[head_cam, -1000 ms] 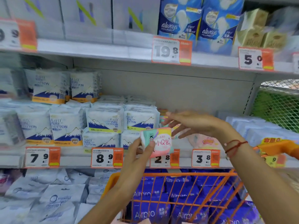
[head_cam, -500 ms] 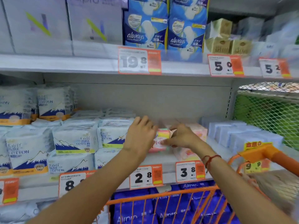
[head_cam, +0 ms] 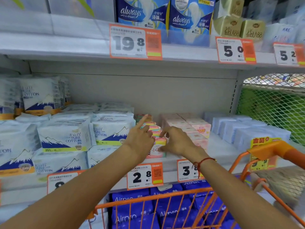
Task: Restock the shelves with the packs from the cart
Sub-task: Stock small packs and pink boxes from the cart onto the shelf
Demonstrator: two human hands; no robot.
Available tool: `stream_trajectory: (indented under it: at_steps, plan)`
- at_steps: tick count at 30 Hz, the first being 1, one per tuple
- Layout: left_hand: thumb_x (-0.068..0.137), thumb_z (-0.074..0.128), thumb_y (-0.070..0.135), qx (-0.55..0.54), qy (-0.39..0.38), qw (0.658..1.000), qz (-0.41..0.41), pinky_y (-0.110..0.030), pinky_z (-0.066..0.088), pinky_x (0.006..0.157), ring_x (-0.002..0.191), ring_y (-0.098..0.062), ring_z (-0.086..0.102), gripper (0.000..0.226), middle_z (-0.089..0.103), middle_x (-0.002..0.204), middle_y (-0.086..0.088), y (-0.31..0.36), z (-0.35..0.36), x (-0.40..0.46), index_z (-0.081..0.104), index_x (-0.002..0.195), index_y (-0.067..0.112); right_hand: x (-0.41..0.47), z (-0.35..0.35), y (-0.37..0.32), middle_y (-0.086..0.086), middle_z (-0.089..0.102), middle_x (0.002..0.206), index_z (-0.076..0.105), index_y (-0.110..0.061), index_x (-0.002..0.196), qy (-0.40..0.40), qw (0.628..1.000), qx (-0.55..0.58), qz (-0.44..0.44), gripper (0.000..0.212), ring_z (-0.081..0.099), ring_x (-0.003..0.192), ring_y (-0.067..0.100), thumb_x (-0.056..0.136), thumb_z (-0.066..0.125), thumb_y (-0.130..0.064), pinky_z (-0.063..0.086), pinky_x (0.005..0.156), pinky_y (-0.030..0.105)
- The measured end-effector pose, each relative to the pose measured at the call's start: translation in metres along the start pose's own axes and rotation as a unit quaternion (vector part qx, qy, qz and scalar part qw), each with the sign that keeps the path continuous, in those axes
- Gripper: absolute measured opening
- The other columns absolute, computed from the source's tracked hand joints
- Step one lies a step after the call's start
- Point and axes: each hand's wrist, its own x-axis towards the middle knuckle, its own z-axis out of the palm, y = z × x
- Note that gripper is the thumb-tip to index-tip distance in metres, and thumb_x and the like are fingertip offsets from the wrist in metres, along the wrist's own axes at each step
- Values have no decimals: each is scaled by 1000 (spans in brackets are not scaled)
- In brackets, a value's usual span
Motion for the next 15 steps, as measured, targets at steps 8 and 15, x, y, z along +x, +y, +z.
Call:
stream_trajectory:
  at_steps: [8,15]
  plan:
    - [92,47,23,-80,81,993,-42,-43,-2,117,132,-22,39,43,53,135,-1,-7,-11,-13,48,135,21,-4,-7,-2,9,47,132,51,-21,129,-18,1000,-1,-8,70,50,117,26,67,84,-25,42,90,32]
    - [94,42,35,-332,131,925,-130,-31,41,85,106,-20,59,30,64,117,6,0,-39,-91,58,120,29,-50,-33,-8,-2,63,78,70,-18,86,-6,985,175,10,22,58,74,11,69,83,-16,41,74,24]
